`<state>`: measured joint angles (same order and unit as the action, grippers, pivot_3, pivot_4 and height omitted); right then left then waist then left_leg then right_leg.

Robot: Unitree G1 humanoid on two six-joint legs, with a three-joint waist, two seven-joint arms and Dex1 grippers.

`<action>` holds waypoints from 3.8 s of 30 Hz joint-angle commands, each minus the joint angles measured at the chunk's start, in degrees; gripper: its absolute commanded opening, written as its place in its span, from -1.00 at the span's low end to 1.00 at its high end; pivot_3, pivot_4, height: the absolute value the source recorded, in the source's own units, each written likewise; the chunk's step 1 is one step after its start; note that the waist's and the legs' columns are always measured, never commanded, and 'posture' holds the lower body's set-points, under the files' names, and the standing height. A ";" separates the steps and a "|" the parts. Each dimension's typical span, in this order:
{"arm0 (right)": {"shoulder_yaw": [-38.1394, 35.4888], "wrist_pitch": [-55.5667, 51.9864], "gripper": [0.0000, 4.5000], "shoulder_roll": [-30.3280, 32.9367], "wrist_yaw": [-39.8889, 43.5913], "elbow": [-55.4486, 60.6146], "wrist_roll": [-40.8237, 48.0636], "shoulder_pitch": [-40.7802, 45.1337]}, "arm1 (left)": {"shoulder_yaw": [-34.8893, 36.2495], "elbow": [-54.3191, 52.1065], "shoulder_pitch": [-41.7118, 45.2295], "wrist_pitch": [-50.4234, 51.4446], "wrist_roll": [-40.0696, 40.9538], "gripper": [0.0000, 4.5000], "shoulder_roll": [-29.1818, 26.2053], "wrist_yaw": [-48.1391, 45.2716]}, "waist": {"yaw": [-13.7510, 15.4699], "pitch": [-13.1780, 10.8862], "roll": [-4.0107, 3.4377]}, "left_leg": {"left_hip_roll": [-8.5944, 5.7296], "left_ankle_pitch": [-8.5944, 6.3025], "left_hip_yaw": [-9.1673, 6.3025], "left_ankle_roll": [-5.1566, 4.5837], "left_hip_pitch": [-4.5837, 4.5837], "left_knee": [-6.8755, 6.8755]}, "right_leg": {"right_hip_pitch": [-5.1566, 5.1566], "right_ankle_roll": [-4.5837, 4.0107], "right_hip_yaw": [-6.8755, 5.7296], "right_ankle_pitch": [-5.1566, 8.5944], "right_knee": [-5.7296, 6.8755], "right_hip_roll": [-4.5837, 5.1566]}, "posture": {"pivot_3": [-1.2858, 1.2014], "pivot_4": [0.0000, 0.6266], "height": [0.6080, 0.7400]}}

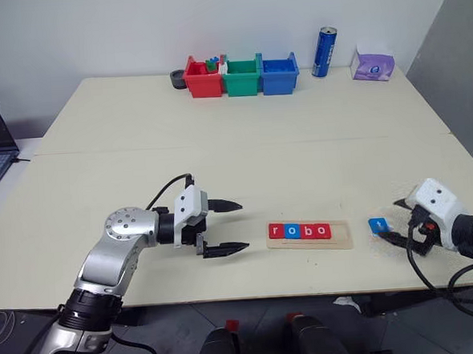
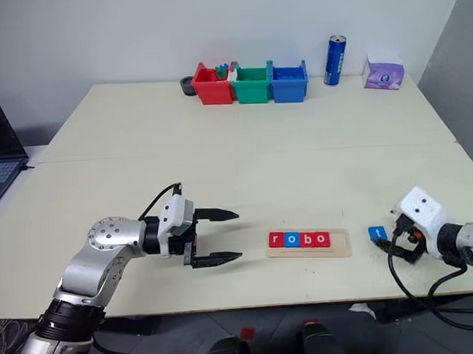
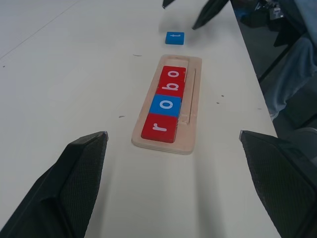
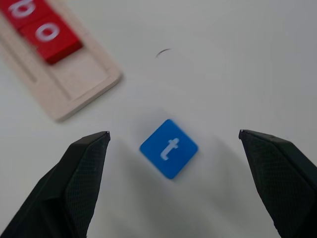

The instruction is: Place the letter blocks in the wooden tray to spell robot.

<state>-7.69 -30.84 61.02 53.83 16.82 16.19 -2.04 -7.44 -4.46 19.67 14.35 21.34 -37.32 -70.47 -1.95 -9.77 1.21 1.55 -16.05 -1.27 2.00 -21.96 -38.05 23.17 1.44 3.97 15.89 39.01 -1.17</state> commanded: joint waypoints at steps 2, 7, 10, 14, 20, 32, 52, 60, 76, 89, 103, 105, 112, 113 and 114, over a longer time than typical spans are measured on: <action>5.88 10.09 0.97 2.69 7.54 -8.36 -4.85 5.85 | 0.71 -2.95 -0.22 0.05 0.58 1.00 0.05 0.86 | 0.03 -0.02 0.03 | 0.01 0.00 0.02 0.00 0.01 -0.02 | 0.00 0.00 0.02 0.00 0.01 0.01 | 0.03 -0.52 1.00; 11.89 15.61 0.97 2.18 13.81 -16.73 -8.04 13.39 | 1.01 -3.03 -1.28 -1.12 0.00 1.00 0.48 2.38 | 0.09 -0.04 0.03 | 0.05 0.00 0.00 0.00 0.00 -0.02 | 0.00 -0.01 0.01 0.00 0.00 0.05 | 0.03 -0.52 1.00; 14.10 17.21 0.97 0.73 15.81 -20.87 -9.29 17.41 | 0.93 -3.25 -1.58 -1.15 -0.02 1.00 0.52 2.86 | 0.10 -0.05 0.03 | 0.06 0.00 -0.02 0.00 0.00 -0.02 | 0.00 -0.26 0.00 -0.15 0.01 0.10 | 0.03 -0.52 1.00; 17.37 17.89 0.97 -0.58 19.34 -26.07 -11.08 21.90 | 0.58 -4.01 -1.66 -0.85 -0.28 1.00 0.68 3.54 | 0.12 -0.05 0.03 | 0.06 0.00 -0.02 0.00 0.00 -0.03 | 0.00 -0.29 0.00 -0.17 0.02 0.12 | 0.03 -0.52 1.00; 18.15 17.72 0.24 -1.76 21.64 -28.61 -11.46 23.67 | 0.49 -5.16 -1.76 -0.11 -0.15 1.00 0.58 4.48 | 0.12 -0.05 0.04 | 0.08 0.00 -0.04 0.00 0.01 -0.04 | 0.00 -0.31 0.00 -0.18 0.03 0.14 | 0.03 -0.52 1.00; 9.47 2.57 -0.36 -0.74 18.96 -2.94 -0.37 15.04 | 0.38 -7.30 -1.84 2.11 0.44 1.00 0.63 6.08 | 0.15 -0.06 0.03 | 0.08 0.00 -0.20 0.00 -0.02 -0.04 | 0.00 -0.29 -0.03 -0.17 0.06 0.18 | 0.03 -0.52 1.00; 20.14 6.48 -0.36 -6.08 16.59 -8.23 -8.42 24.04 | 0.49 -8.70 -0.42 4.31 0.59 1.00 0.71 6.57 | 0.17 -0.06 0.04 | 0.05 0.00 -0.13 0.00 -0.03 -0.05 | 0.00 -0.29 -0.05 -0.17 0.04 0.19 | 0.03 -0.52 1.00; 21.55 8.27 -0.36 -7.73 16.81 -11.96 -9.99 25.83 | 0.64 -8.25 -0.44 3.72 0.31 1.00 0.69 6.51 | 0.16 -0.06 0.04 | 0.05 0.00 -0.13 0.00 -0.02 -0.05 | 0.00 -0.30 -0.05 -0.18 0.05 0.19 | 0.03 -0.52 1.00; 21.99 8.96 -0.20 -8.74 18.62 -12.35 -10.27 26.70 | 0.67 -7.59 -1.06 2.61 0.05 1.00 0.77 6.64 | 0.15 -0.06 0.04 | 0.06 0.00 -0.15 0.00 -0.02 -0.05 | 0.00 -0.31 -0.06 -0.18 0.06 0.19 | 0.03 -0.52 1.00; 17.23 4.28 0.99 -7.73 18.26 -7.01 -6.24 26.75 | 0.76 -6.81 -1.58 1.51 -0.08 1.00 0.82 6.75 | 0.16 -0.06 0.04 | 0.06 0.00 -0.18 0.00 -0.03 -0.05 | 0.00 -0.31 -0.06 -0.19 0.06 0.19 | 0.03 -0.52 1.00; -6.36 -1.62 0.99 -17.03 -0.48 4.38 3.26 6.57 | 6.21 -1.74 -3.86 -0.14 -0.17 1.00 5.67 16.50 | 0.32 -0.06 0.07 | 0.04 0.00 -0.18 0.00 -0.07 -0.08 | -0.02 -0.30 -0.05 -0.19 0.08 0.22 | 0.03 -0.52 1.00; -9.14 -1.62 0.99 -18.18 -0.39 8.31 5.09 -0.13 | 5.91 -4.21 -5.92 1.02 1.50 1.00 4.03 13.62 | 0.38 -0.04 0.06 | 0.04 0.00 -0.18 0.01 -0.08 -0.04 | -0.01 -0.30 -0.04 -0.19 0.07 0.22 | 0.03 -0.52 1.00; -11.20 -1.86 0.99 -13.02 3.96 12.59 9.02 -6.17 | 4.07 -3.39 -6.23 0.63 1.62 1.00 -3.06 3.18 | -0.05 -0.06 0.04 | 0.04 0.00 -0.12 0.01 0.07 0.01 | -0.01 -0.13 0.02 -0.08 0.08 0.17 | 0.03 -0.52 1.00; -11.07 -2.00 0.99 -11.91 4.56 12.07 9.54 -5.28 | 3.86 -2.59 -5.35 1.14 1.77 1.00 -3.38 2.25 | -0.03 -0.06 0.05 | 0.03 0.02 -0.10 -0.01 0.09 -0.01 | -0.04 -0.05 0.03 -0.10 0.06 0.16 | 0.03 -0.52 1.00; -10.94 -2.16 0.99 -10.95 5.10 11.66 10.07 -4.56 | 3.90 -1.99 -4.70 1.22 1.89 1.00 -3.44 1.71 | 0.00 -0.07 0.07 | 0.02 0.06 -0.05 -0.08 0.12 -0.05 | -0.09 -0.01 0.02 -0.17 0.05 0.16 | 0.03 -0.52 1.00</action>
<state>-17.09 -33.05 48.81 57.58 27.46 24.41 -7.84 -3.24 -6.35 13.56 15.90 22.59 -40.32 -67.31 -1.94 -9.84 1.28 1.55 -15.93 -1.27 1.83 -21.85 -38.12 23.08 1.43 3.99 15.63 39.04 -1.02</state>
